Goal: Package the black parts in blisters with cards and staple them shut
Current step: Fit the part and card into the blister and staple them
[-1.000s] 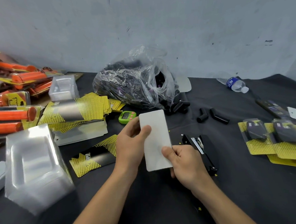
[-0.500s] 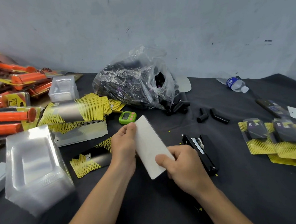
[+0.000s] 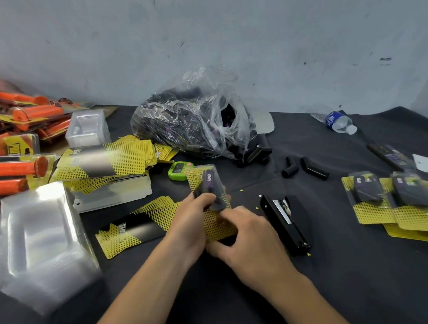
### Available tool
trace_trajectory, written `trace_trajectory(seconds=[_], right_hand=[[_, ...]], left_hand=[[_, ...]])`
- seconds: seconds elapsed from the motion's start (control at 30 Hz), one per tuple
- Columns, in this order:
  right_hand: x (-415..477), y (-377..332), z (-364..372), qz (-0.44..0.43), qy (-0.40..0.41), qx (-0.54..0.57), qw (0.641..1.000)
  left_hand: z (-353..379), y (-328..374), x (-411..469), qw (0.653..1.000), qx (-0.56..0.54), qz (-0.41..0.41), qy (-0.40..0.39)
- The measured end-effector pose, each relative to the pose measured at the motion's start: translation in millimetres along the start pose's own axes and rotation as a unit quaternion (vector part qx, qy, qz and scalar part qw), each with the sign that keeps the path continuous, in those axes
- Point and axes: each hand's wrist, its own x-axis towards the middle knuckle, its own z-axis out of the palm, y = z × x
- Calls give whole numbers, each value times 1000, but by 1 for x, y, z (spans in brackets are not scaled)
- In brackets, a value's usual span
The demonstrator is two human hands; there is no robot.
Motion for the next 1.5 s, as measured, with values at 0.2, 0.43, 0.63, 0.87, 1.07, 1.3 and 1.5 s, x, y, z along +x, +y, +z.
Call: trace_trajectory(seconds=[0.2, 0.43, 0.63, 0.87, 1.07, 1.3, 1.5], right_hand=[[5, 10, -3, 187, 51, 248, 949], [3, 8, -3, 166, 26, 282, 945], [4, 16, -16, 65, 85, 35, 994], [3, 19, -14, 132, 46, 213, 967], [5, 19, 1, 200, -3, 313, 929], [7, 24, -3, 245, 21, 372, 895], [7, 21, -3, 246, 34, 367, 896]], left_hand=[[-9, 13, 0, 985, -99, -59, -127], [-13, 13, 1, 971, -96, -56, -214], [-17, 9, 5, 976, -89, -70, -187], [-15, 12, 2, 980, -98, -26, -174], [-13, 10, 2, 993, -27, 16, -113], [-6, 4, -1, 992, 16, -6, -127], [-8, 4, 0, 990, -6, -2, -141]])
